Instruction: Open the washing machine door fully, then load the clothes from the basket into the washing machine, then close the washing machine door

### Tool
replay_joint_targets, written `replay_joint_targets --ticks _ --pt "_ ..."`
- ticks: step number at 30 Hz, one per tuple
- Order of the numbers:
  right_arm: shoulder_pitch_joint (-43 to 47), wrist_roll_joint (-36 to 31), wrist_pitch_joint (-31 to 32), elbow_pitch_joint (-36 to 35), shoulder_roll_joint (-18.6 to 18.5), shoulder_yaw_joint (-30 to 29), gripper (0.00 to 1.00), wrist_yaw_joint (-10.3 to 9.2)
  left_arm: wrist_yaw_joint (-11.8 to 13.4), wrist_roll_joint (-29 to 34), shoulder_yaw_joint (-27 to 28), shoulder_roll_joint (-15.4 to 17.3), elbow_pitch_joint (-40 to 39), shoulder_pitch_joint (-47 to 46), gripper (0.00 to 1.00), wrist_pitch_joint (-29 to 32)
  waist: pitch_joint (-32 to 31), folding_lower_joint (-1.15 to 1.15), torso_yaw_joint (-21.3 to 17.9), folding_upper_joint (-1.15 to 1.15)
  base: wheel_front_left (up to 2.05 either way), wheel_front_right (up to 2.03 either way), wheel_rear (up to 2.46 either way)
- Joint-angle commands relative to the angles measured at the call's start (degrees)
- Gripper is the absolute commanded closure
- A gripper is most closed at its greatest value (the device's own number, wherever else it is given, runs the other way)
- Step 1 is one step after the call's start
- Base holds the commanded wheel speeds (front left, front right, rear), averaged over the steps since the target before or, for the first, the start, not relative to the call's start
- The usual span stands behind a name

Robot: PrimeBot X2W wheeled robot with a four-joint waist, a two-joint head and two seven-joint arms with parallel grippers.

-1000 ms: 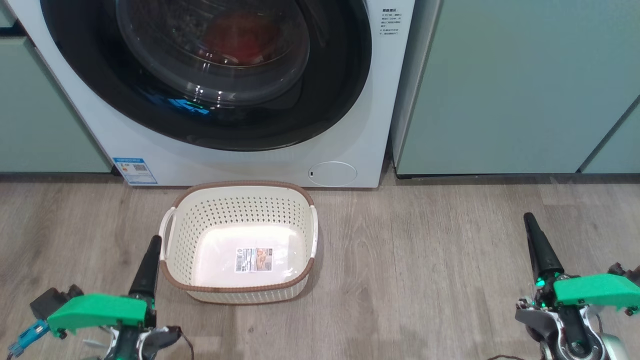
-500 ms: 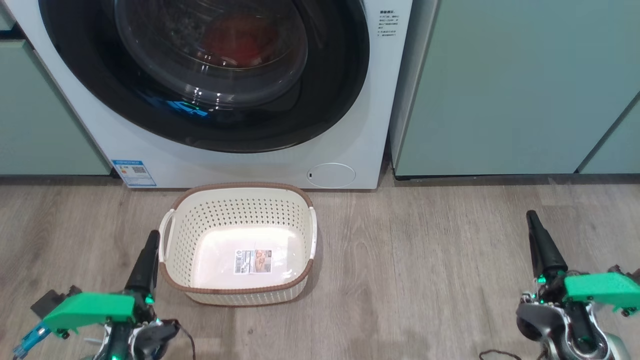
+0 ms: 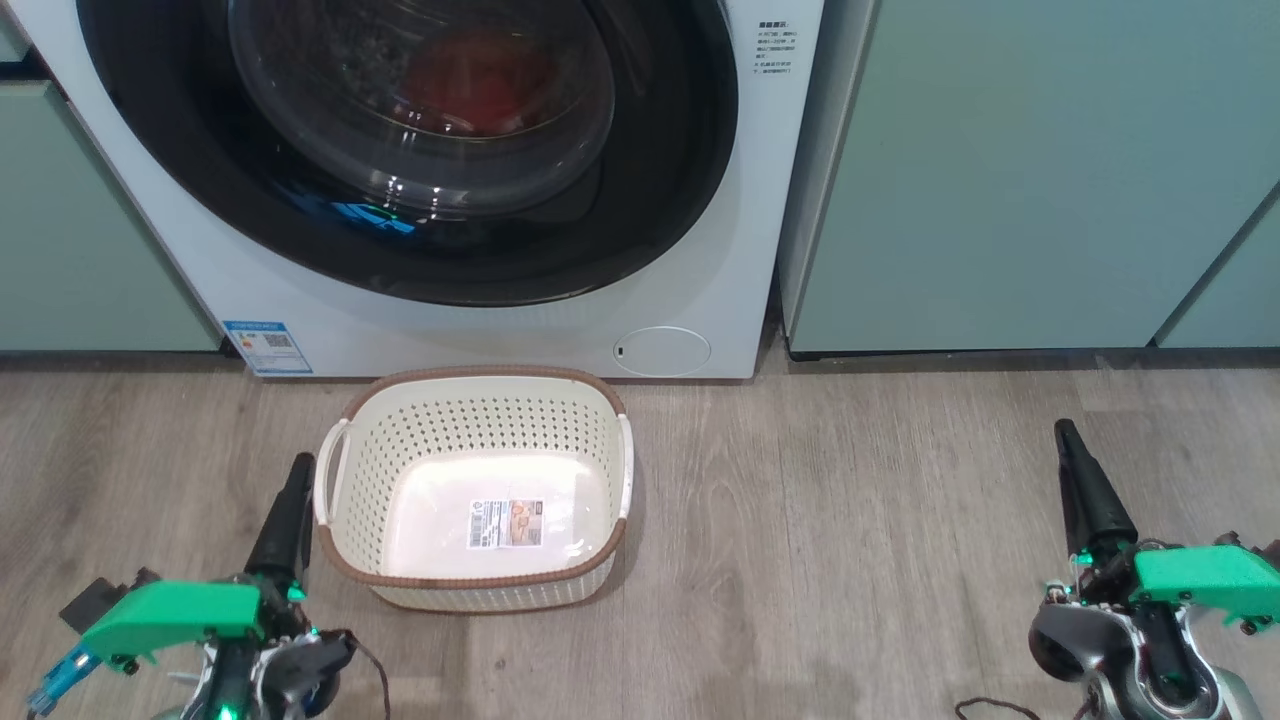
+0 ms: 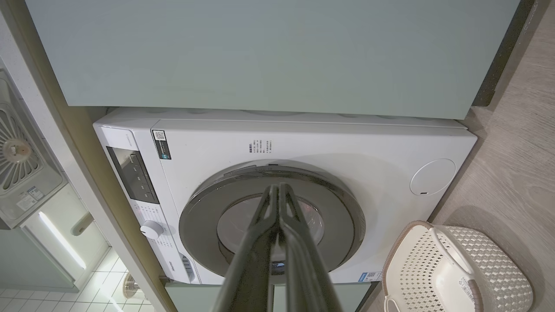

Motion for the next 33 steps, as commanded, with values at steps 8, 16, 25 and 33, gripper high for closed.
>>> replay_joint_targets --ticks 8,16,25,33 --pt "-2.9 0.2 0.4 -1.9 -0.7 1.0 1.0 0.0 -0.5 -0.3 1.9 0.5 -1.7 -2.7 1.0 0.5 0.0 0.0 0.0 0.0 0.0 0.0 0.0" --pt "-2.9 0.1 0.4 -1.9 -0.6 0.9 1.0 0.0 -0.5 -0.3 1.9 0.5 -1.7 -2.7 1.0 0.5 0.0 0.0 0.0 0.0 0.0 0.0 0.0" --pt "-2.9 0.1 0.5 -1.9 -0.6 0.8 1.0 0.0 -0.5 -0.3 1.9 0.5 -1.7 -2.7 1.0 0.5 0.0 0.0 0.0 0.0 0.0 0.0 0.0" --pt "-2.9 0.0 0.5 -1.9 -0.5 0.8 1.0 0.0 -0.5 -0.3 1.9 0.5 -1.7 -2.7 1.0 0.5 0.0 0.0 0.0 0.0 0.0 0.0 0.0"
